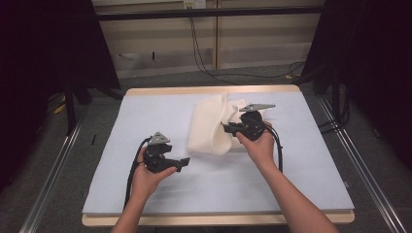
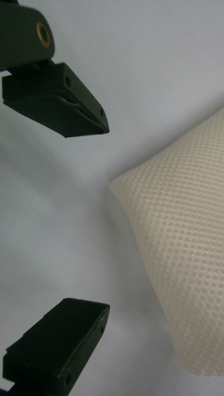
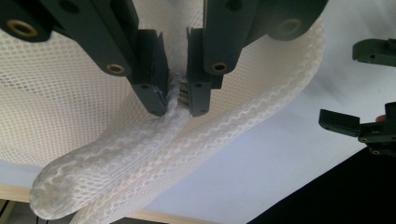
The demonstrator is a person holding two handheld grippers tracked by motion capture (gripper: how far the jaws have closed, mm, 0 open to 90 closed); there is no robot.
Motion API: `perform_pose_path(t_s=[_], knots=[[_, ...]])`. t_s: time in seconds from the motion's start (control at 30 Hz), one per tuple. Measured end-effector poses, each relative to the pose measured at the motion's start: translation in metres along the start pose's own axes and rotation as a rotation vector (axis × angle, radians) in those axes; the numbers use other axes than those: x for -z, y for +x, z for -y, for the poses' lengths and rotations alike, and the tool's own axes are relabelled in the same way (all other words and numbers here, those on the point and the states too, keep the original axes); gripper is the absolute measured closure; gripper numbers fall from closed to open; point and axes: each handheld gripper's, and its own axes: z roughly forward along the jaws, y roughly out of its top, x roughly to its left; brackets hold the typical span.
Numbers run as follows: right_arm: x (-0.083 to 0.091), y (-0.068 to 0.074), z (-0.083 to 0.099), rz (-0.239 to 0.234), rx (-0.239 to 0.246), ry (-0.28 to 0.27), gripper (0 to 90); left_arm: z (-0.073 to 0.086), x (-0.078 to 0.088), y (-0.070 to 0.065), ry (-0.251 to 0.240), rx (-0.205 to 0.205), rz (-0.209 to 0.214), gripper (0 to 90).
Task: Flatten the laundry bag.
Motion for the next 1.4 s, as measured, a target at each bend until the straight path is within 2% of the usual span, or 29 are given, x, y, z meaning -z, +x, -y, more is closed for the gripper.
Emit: perform_pose_path(t_s=[0.03, 0.13, 0.17, 0.27, 0.37, 0.4, 0.43, 0.5, 0.53, 0.57, 0.6, 0.63, 0.67, 0.7, 0.73, 0.77, 0.83, 0.87, 0.97, 1.03, 1.13, 1.17, 1.2, 1.23, 1.27, 1.3, 1.33, 1.37, 1.4], knots=[[0.000, 0.001, 0.000, -0.001, -0.001, 0.001, 78.7, -0.004, -0.005, -0.004, 0.008, -0.023, 0.011, 11.8], [-0.001, 0.001, 0.000, -0.006, 0.005, 0.002, 78.7, -0.007, -0.009, -0.009, -0.006, -0.035, 0.003, 12.6], [-0.001, 0.002, 0.000, -0.004, 0.004, 0.002, 78.6, -0.011, -0.014, -0.013, 0.003, -0.060, 0.018, 12.6], [-0.001, 0.002, 0.000, -0.005, 0.004, 0.003, 78.6, -0.015, -0.018, -0.016, 0.015, -0.059, 0.030, 12.5], [-0.002, 0.002, 0.000, -0.006, 0.003, 0.003, 78.6, -0.022, -0.024, -0.021, 0.017, -0.083, 0.026, 12.2], [-0.002, 0.003, 0.000, -0.009, 0.000, 0.004, 78.6, -0.027, -0.026, -0.025, 0.015, -0.109, 0.012, 12.2], [-0.002, 0.003, 0.000, -0.009, -0.001, 0.003, 78.5, -0.029, -0.029, -0.026, 0.003, -0.107, 0.024, 12.2], [-0.002, 0.003, 0.000, -0.009, -0.004, 0.002, 78.5, -0.031, -0.030, -0.028, 0.009, -0.110, 0.021, 12.3], [-0.002, 0.003, 0.000, -0.008, -0.005, 0.001, 78.4, -0.034, -0.034, -0.030, 0.010, -0.096, 0.035, 13.2], [-0.002, 0.003, 0.000, -0.008, -0.005, 0.001, 78.4, -0.034, -0.034, -0.030, 0.010, -0.096, 0.035, 14.5], [-0.003, 0.002, 0.000, -0.009, -0.010, 0.004, 78.4, -0.035, -0.037, -0.032, 0.006, -0.110, 0.018, 15.8], [-0.003, 0.002, 0.000, -0.011, -0.015, 0.003, 78.3, -0.035, -0.037, -0.032, 0.006, -0.110, 0.018, 21.2], [-0.003, 0.002, 0.000, -0.011, -0.020, 0.003, 78.3, -0.036, -0.039, -0.033, -0.010, -0.133, 0.008, 25.9], [-0.003, 0.002, 0.000, -0.013, -0.019, 0.003, 78.3, -0.037, -0.040, -0.033, -0.030, -0.134, 0.005, 27.5], [-0.003, 0.002, 0.000, -0.013, -0.019, 0.003, 78.3, -0.037, -0.040, -0.033, -0.030, -0.134, 0.005, 32.7], [-0.003, 0.002, 0.000, -0.012, -0.022, 0.005, 78.3, -0.038, -0.039, -0.034, -0.024, -0.155, 0.001, 32.7], [-0.004, 0.002, 0.000, -0.015, -0.028, 0.004, 78.2, -0.040, -0.040, -0.035, -0.016, -0.163, 0.009, 55.0], [-0.004, 0.001, 0.000, -0.012, -0.029, 0.006, 78.1, -0.042, -0.040, -0.032, -0.014, -0.157, 0.018, 63.4], [-0.005, 0.001, 0.000, -0.016, -0.031, 0.003, 78.1, -0.043, -0.039, -0.031, -0.002, -0.139, 0.015, 79.2], [-0.005, 0.000, 0.000, -0.018, -0.030, 0.004, 77.9, -0.044, -0.036, -0.026, 0.016, -0.115, 0.017, 84.8], [-0.004, 0.000, 0.000, -0.015, -0.030, 0.010, 76.6, -0.044, -0.033, -0.024, 0.015, -0.104, 0.006, 86.4], [-0.003, -0.002, 0.000, -0.007, -0.024, 0.014, 73.1, -0.042, -0.029, -0.019, 0.010, -0.077, -0.002, 86.9], [-0.002, -0.003, 0.001, -0.004, -0.023, 0.019, 71.8, -0.042, -0.029, -0.019, 0.010, -0.077, -0.002, 87.0], [-0.002, -0.003, 0.001, -0.004, -0.023, 0.019, 71.8, -0.042, -0.026, -0.016, 0.006, -0.062, -0.015, 87.0], [-0.001, -0.006, 0.003, 0.001, -0.025, 0.039, 67.9, -0.041, -0.023, -0.012, 0.001, -0.048, -0.021, 87.2], [0.000, -0.008, 0.004, 0.006, -0.028, 0.045, 65.6, -0.038, -0.018, -0.006, -0.020, -0.010, -0.038, 87.2], [0.001, -0.010, 0.006, 0.012, -0.035, 0.045, 63.2, -0.038, -0.018, -0.006, -0.020, -0.010, -0.038, 87.2], [0.002, -0.012, 0.007, 0.016, -0.038, 0.048, 61.5, -0.036, -0.013, 0.001, -0.025, 0.024, -0.058, 87.3], [0.002, -0.014, 0.009, 0.020, -0.038, 0.048, 58.2, -0.035, -0.010, 0.004, -0.028, 0.034, -0.056, 87.3]])
